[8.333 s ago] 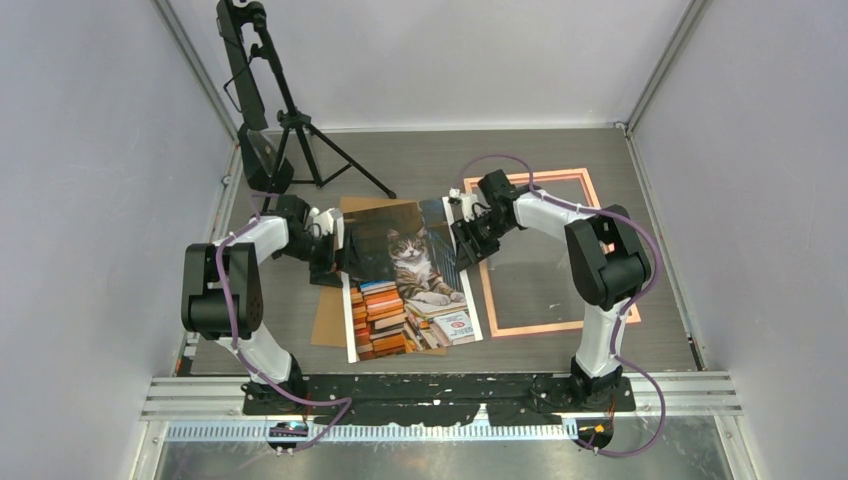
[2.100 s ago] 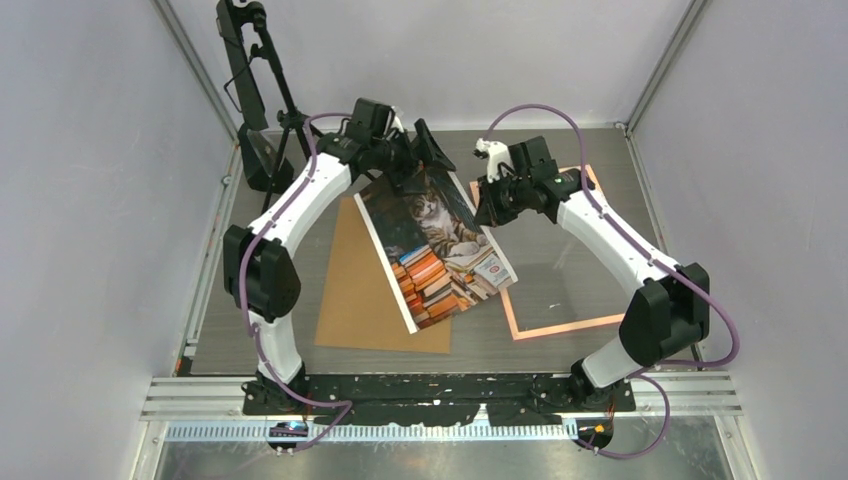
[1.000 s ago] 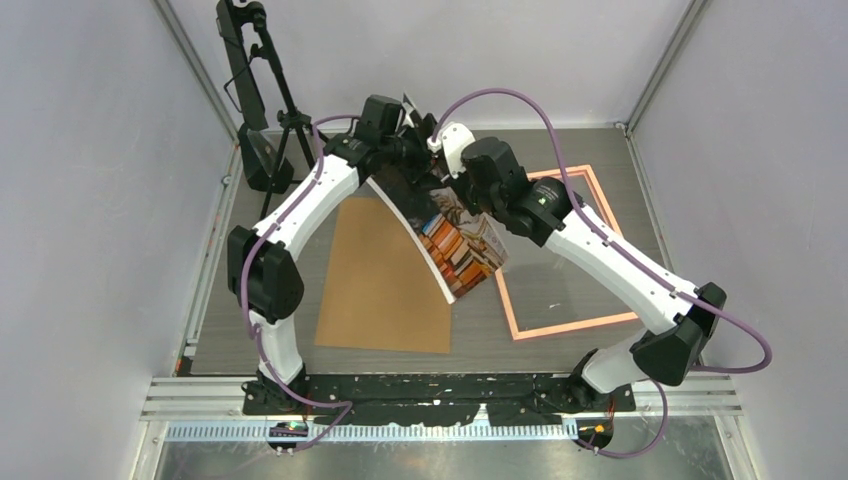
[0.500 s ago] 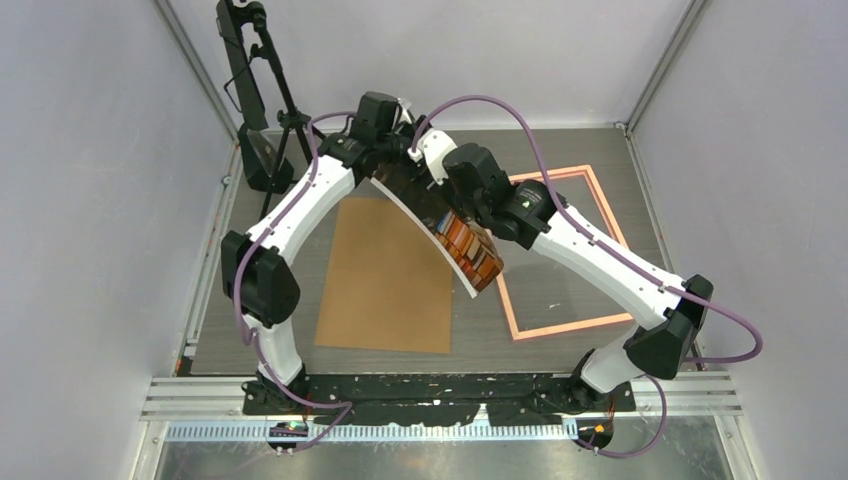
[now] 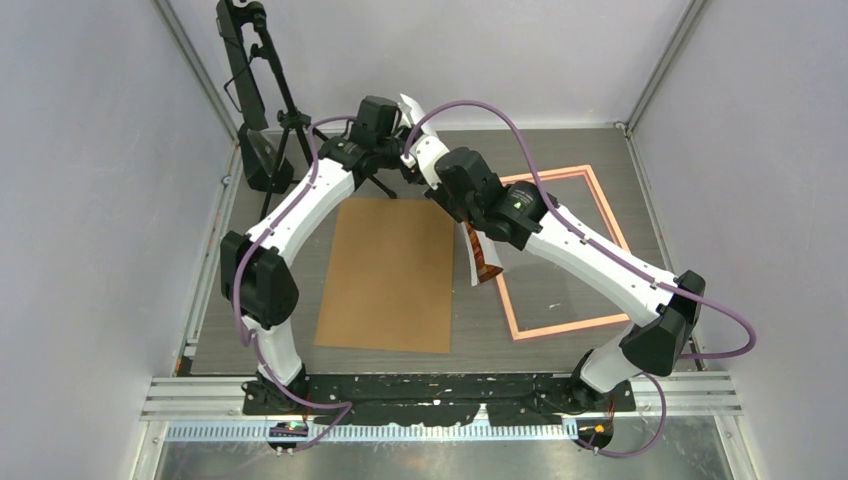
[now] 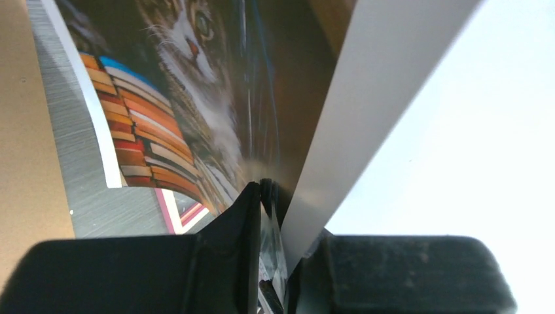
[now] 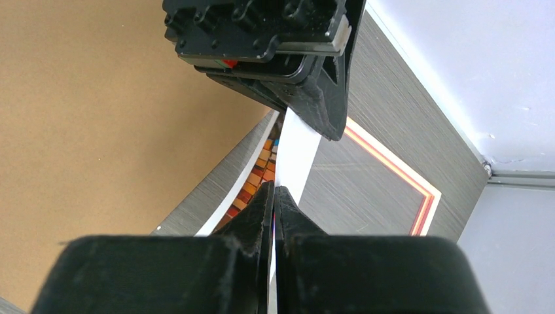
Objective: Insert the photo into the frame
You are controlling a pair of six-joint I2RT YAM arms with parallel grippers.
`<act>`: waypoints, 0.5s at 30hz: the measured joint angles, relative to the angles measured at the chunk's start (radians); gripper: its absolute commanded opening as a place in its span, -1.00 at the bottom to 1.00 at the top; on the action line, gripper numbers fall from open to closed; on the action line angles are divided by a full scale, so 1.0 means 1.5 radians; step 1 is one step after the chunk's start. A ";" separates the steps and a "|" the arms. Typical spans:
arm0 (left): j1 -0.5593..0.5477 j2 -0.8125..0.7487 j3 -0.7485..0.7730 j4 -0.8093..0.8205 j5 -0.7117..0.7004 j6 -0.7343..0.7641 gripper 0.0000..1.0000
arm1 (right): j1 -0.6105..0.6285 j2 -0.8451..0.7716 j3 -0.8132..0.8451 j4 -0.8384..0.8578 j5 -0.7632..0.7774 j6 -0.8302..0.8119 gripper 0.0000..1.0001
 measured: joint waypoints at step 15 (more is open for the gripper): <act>0.000 -0.004 -0.011 0.017 0.014 -0.012 -1.00 | 0.002 0.000 0.006 -0.008 -0.009 0.007 -0.17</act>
